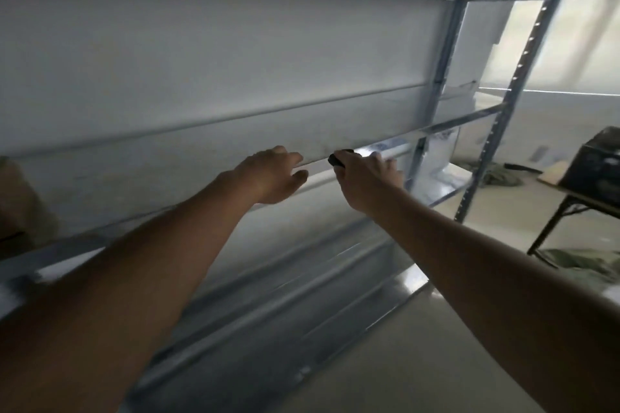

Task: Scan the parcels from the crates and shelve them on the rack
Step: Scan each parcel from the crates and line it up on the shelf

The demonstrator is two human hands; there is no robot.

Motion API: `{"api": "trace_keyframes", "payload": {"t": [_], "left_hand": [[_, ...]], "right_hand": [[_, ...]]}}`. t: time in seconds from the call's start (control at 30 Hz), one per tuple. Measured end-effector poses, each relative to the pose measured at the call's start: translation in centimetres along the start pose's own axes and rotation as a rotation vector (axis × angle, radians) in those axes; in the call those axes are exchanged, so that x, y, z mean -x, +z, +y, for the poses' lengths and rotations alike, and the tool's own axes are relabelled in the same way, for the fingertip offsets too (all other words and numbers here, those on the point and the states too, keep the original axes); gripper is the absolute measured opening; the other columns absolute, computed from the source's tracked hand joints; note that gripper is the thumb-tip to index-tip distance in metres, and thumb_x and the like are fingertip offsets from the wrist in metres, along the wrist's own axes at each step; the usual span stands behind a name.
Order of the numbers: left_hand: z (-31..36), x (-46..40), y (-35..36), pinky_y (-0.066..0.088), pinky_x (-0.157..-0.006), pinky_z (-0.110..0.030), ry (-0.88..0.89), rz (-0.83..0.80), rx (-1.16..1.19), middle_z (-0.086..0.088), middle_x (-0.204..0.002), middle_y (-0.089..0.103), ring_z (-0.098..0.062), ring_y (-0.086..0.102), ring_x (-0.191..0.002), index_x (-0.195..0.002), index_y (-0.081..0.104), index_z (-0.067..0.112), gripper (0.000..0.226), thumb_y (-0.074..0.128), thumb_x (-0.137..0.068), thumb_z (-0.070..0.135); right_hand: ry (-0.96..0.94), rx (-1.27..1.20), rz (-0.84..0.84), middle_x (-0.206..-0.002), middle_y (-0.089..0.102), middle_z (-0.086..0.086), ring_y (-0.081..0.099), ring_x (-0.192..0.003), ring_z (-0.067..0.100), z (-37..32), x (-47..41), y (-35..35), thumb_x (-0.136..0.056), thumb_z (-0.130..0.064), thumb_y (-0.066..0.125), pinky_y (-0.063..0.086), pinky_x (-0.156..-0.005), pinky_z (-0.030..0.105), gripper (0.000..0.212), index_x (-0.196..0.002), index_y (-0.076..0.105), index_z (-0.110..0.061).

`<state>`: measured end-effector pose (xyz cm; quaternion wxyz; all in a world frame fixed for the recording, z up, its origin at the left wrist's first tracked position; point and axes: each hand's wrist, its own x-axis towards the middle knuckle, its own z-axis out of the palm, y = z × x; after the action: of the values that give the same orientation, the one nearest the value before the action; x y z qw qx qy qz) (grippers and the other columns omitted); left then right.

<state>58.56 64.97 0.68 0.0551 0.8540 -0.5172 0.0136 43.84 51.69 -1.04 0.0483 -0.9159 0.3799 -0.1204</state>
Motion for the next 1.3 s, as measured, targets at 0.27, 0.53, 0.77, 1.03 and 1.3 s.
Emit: {"api": "trace_keyframes", "payload": {"t": [0.27, 0.53, 0.77, 1.03, 1.3], "left_hand": [[13.2, -10.0, 3.3, 0.048, -0.109, -0.048, 0.162, -0.038, 0.023, -0.014, -0.150, 0.053, -0.036, 0.056, -0.132, -0.153, 0.052, 0.021, 0.054, 0.042, -0.109, 0.050], [25.2, -23.4, 6.5, 0.044, -0.114, -0.050, 0.353, -0.064, 0.072, -0.014, -0.152, 0.054, -0.032, 0.052, -0.139, -0.149, 0.056, 0.022, 0.064, 0.031, -0.106, 0.062], [36.7, -36.6, 8.4, 0.042, -0.117, -0.053, 0.583, -0.065, 0.052, -0.014, -0.156, 0.050, -0.033, 0.049, -0.143, -0.156, 0.048, 0.021, 0.059, 0.033, -0.111, 0.056], [50.9, -47.7, 10.5, 0.042, -0.116, -0.056, 0.751, -0.072, 0.039, -0.010, -0.160, 0.046, -0.033, 0.047, -0.145, -0.156, 0.046, 0.022, 0.060, 0.034, -0.110, 0.058], [68.8, -59.3, 14.6, 0.046, -0.110, -0.057, 0.809, -0.067, 0.018, -0.003, -0.151, 0.054, -0.030, 0.052, -0.137, -0.154, 0.047, 0.034, 0.068, 0.023, -0.101, 0.069]], "right_hand": [[0.151, 0.009, 0.006, -0.135, 0.055, 0.018, 0.051, -0.123, 0.045, 15.4, -1.6, -1.1, -0.111, -0.049, 0.037, 0.047, -0.098, 0.052, 0.037, -0.147, 0.046, -0.046], [0.284, 0.056, 0.082, -0.131, 0.058, 0.017, 0.054, -0.116, 0.043, 30.1, -6.5, -1.9, -0.111, -0.047, 0.038, 0.047, -0.088, 0.050, 0.038, -0.150, 0.041, -0.047], [0.492, 0.122, 0.151, -0.135, 0.056, 0.021, 0.055, -0.119, 0.046, 42.1, -12.6, -3.2, -0.111, -0.051, 0.038, 0.050, -0.089, 0.050, 0.044, -0.154, 0.038, -0.048], [0.670, 0.107, 0.219, -0.130, 0.058, 0.021, 0.058, -0.113, 0.046, 56.7, -16.4, -4.4, -0.111, -0.052, 0.038, 0.054, -0.091, 0.056, 0.044, -0.154, 0.039, -0.046], [0.766, 0.111, 0.213, -0.135, 0.060, 0.020, 0.058, -0.115, 0.042, 76.6, -20.3, -5.4, -0.111, -0.051, 0.036, 0.053, -0.090, 0.049, 0.049, -0.160, 0.033, -0.047]]}}
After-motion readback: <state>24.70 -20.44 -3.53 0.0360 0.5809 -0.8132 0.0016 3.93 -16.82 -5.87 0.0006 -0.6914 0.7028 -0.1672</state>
